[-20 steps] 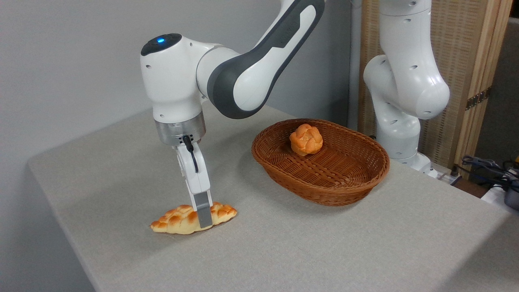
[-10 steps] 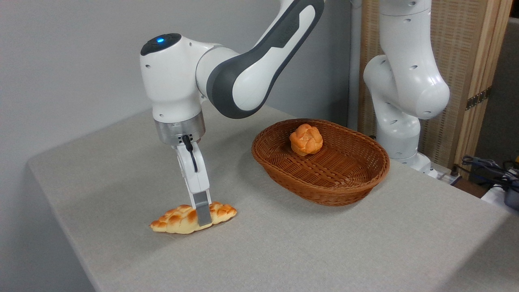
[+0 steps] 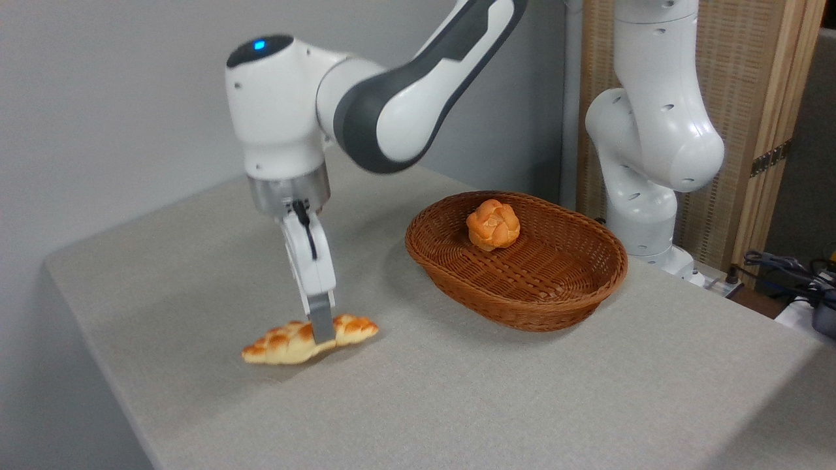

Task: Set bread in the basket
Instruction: 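Lift the bread roll and carry it over the wicker basket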

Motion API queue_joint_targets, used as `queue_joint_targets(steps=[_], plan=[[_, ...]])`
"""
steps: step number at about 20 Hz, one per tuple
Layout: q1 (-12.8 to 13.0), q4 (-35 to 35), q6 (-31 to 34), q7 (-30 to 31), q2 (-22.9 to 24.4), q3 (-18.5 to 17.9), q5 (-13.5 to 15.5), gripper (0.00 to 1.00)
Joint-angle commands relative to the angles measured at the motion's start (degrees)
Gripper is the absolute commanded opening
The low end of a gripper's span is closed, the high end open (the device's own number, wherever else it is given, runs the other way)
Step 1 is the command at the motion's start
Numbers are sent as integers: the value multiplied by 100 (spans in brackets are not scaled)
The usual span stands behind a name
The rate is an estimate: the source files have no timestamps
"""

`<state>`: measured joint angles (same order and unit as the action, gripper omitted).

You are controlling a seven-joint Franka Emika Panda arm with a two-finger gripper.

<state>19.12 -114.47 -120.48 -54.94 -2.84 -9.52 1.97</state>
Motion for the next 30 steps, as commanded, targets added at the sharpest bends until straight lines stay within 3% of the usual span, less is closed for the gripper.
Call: queue_joint_targets(steps=[1, 6, 8, 13, 16, 17, 19, 20, 30], plan=[[4, -14, 778, -88, 757, -24, 5, 11], [13, -23, 2183, -385, 1416, -50, 93, 11], [4, -31, 2956, -841, 1645, -85, 102, 11], [4, -66, 4128, -1519, 1716, -103, 93, 18], [-4, -128, 4532, -1976, 1707, -103, 58, 32], [-30, -206, 4646, -2142, 1707, -103, 23, 46], [-48, -400, 4726, -2625, 1716, -138, -91, 88], [-48, -409, 4718, -2741, 1708, -138, -135, 99], [-48, -400, 4595, -2918, 1637, -138, -136, 100]])
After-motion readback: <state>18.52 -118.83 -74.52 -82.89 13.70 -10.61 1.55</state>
